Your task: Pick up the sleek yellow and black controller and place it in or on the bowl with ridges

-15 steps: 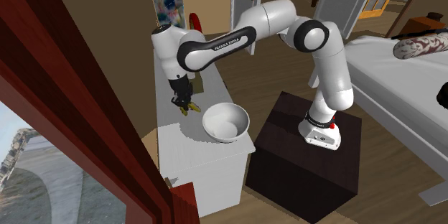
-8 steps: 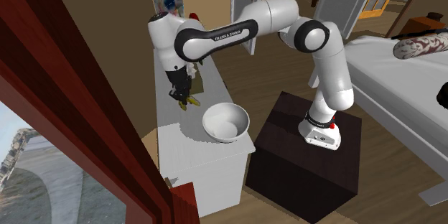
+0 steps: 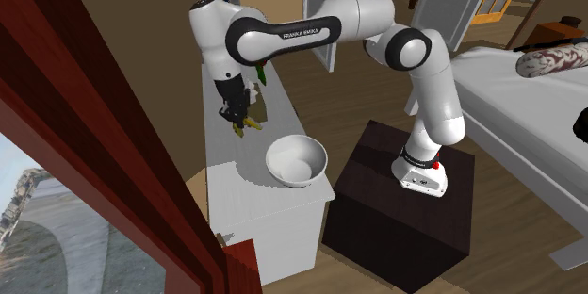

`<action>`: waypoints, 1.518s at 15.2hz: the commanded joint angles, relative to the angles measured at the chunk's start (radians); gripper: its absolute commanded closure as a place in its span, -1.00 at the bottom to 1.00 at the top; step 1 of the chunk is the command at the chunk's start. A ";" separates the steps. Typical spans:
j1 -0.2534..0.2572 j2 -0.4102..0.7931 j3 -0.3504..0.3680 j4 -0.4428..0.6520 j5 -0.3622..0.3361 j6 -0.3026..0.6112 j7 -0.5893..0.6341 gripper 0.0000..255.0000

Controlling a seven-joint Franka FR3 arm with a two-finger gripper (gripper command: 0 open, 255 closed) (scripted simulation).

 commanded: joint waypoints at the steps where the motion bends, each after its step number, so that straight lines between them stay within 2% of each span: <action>1: 0.008 0.010 -0.001 0.044 -0.003 -0.034 0.000 1.00; 7: 0.037 0.046 -0.004 0.179 -0.016 -0.131 0.003 1.00; 10: -0.022 -0.126 0.024 -0.079 0.045 -0.040 0.019 1.00; 14: -0.064 -0.311 0.048 -0.315 0.125 0.027 0.025 1.00; 18: -0.082 -0.477 0.061 -0.494 0.205 0.060 0.023 1.00; 22: -0.078 -0.633 0.064 -0.637 0.284 0.068 0.020 1.00; 23: -0.077 -0.635 0.064 -0.652 0.285 0.081 0.018 1.00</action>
